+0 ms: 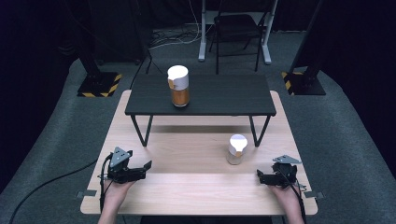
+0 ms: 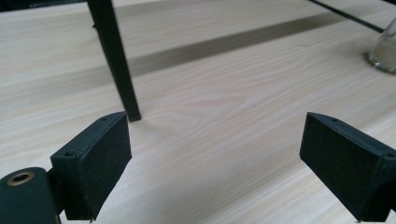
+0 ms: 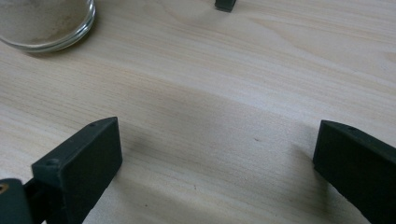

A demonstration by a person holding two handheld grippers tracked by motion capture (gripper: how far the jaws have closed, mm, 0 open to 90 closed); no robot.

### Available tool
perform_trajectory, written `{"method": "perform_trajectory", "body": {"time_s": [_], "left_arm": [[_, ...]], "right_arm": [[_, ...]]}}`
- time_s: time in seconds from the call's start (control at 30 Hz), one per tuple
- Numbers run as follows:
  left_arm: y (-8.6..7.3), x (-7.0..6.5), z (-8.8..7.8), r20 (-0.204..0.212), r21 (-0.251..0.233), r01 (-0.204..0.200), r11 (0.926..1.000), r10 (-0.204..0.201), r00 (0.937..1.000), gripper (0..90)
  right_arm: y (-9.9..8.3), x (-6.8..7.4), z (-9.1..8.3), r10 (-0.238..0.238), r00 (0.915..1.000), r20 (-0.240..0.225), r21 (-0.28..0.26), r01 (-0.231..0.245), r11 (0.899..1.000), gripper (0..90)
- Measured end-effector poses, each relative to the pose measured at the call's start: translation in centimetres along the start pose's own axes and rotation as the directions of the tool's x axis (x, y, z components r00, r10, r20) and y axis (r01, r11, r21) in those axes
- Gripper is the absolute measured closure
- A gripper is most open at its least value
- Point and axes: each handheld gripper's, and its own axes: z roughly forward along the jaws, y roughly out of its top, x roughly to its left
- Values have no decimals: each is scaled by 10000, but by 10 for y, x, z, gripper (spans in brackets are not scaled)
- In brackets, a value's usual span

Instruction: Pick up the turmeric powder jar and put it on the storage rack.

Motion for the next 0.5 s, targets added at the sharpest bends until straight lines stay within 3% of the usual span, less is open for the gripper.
{"method": "perform_trajectory", "body": {"time_s": [0.17, 0.5], "left_arm": [[-4, 1, 7, -237, 325, 7, 9995, 1, 9997, 84], [-11, 10, 24, -265, 1130, 82, 9936, -52, 9996, 84]], "right_arm": [[0, 0, 0, 2, 10000, 0, 1, -2, 10000, 2], [0, 0, 0, 0, 10000, 0, 0, 0, 10000, 1]]}}
